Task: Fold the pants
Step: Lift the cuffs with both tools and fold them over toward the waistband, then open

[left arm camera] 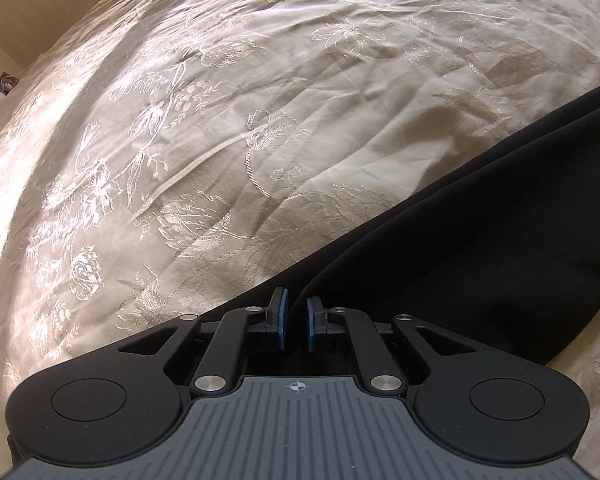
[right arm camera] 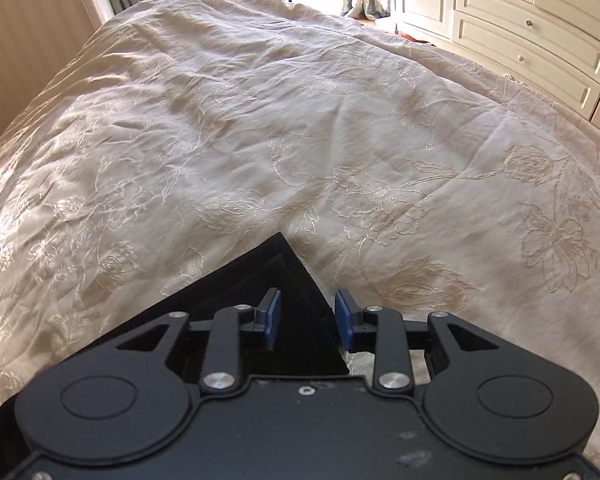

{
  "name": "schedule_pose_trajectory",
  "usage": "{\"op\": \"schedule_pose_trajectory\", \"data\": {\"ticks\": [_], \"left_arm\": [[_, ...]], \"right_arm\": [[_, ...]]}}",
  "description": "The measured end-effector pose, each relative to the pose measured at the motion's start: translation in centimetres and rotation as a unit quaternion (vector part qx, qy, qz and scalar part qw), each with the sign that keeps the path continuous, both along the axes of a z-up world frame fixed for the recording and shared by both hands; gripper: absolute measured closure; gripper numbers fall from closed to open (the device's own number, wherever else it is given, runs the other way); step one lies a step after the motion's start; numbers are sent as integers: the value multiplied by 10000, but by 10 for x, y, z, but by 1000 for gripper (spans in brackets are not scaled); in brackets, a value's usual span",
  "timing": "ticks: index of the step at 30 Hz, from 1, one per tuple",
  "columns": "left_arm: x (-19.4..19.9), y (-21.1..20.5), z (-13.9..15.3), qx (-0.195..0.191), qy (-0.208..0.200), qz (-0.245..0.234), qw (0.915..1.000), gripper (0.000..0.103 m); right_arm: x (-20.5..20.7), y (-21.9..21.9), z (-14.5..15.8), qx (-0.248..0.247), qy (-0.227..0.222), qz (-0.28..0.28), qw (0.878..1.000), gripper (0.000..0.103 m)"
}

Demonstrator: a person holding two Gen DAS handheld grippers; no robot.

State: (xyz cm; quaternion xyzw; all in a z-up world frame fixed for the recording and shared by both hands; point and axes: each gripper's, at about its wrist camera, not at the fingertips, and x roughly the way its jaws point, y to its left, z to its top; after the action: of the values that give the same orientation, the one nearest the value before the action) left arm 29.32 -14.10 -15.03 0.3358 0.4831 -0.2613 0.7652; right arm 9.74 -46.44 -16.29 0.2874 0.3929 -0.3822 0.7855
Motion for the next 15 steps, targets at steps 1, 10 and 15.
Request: {"op": "schedule_pose_trajectory", "data": {"ticks": [1, 10, 15], "left_arm": [[0, -1, 0, 7, 1, 4, 10000, 93], [-1, 0, 4, -19, -76, 40, 10000, 93], [7, -2, 16, -106, -163, 82, 9998, 93]], "right_arm": [[3, -3, -2, 11, -2, 53, 10000, 70], [23, -13, -14, 127, 2, 679, 9976, 92], [28, -5, 5, -252, -26, 825, 9963, 94]]}}
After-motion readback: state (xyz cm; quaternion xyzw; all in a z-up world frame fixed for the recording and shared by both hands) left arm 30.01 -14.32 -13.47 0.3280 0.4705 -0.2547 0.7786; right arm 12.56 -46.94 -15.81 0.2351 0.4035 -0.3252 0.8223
